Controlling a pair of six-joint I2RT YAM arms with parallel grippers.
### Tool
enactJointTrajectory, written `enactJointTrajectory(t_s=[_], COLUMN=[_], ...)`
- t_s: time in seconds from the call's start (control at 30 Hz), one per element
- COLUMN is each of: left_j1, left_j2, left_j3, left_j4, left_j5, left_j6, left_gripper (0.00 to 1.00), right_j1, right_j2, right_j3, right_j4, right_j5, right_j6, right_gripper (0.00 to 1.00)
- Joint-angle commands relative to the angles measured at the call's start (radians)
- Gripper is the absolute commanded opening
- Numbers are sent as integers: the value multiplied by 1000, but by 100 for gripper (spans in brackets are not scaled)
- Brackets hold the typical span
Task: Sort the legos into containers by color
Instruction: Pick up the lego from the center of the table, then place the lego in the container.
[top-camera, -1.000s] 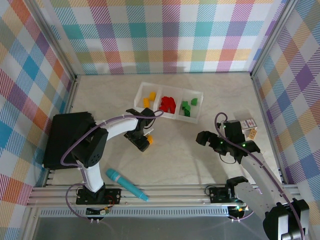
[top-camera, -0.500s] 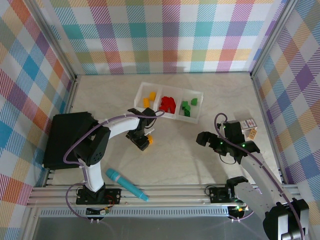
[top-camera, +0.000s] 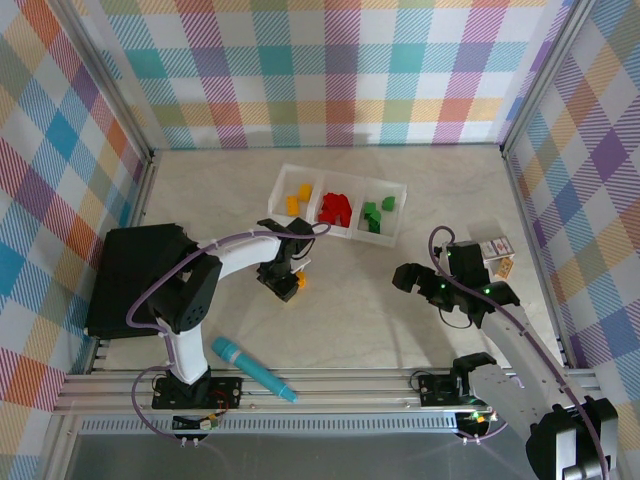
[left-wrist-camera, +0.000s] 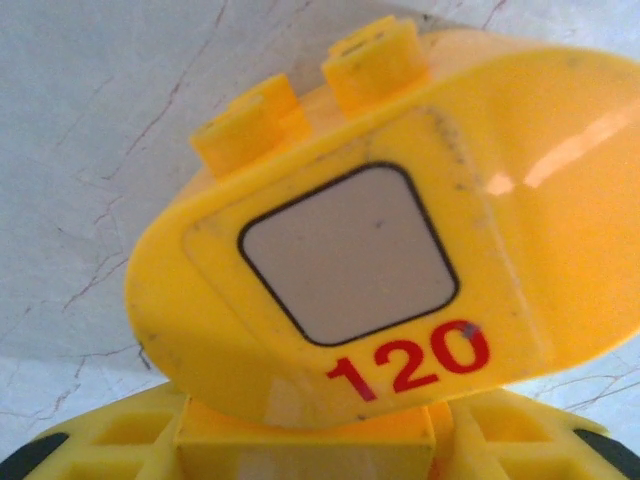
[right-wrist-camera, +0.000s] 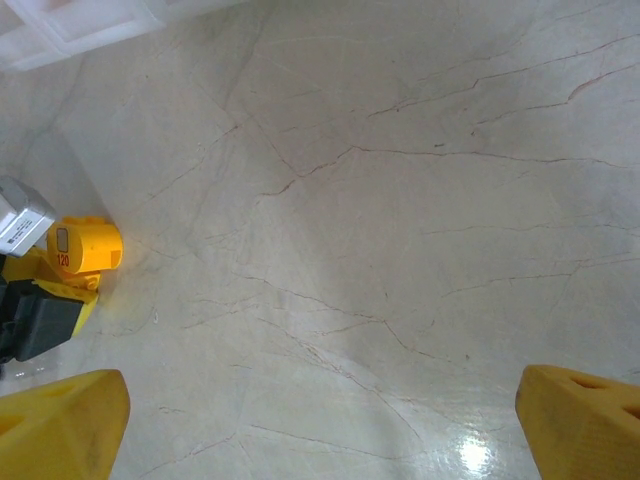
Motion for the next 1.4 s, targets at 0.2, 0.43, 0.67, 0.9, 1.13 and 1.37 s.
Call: enactJointTrajectory(t_s=[0.2,0.43,0.67,0.9,1.13,1.37], left_j1=[3,82,132,153,166,210], left_j2=[-153,-250,-65,207,404,437], left_j3=[-2,98,391,722,921,927], left_j4=[-18,43,75,80,50,89], left_j5=[-54,-59,-111,-185,-210,-159], left_j6=[-91,-104,-83,-112,-151,-217], left_gripper=[36,35,34,36,40,42], right_j1=[-5,-4,-4,-4,-4,-4], right_j2=[-2,21,27,-3,-49,-30], right_j3=[0,7,-4,17,30,20], right_j4=[-3,18,30,-30,-86,-73], right_j5=[11,10,-4,27,78,81], right_j6=[-14,-14,-25,-71,-108,-110], right_gripper=[99,99,99,99,99,99])
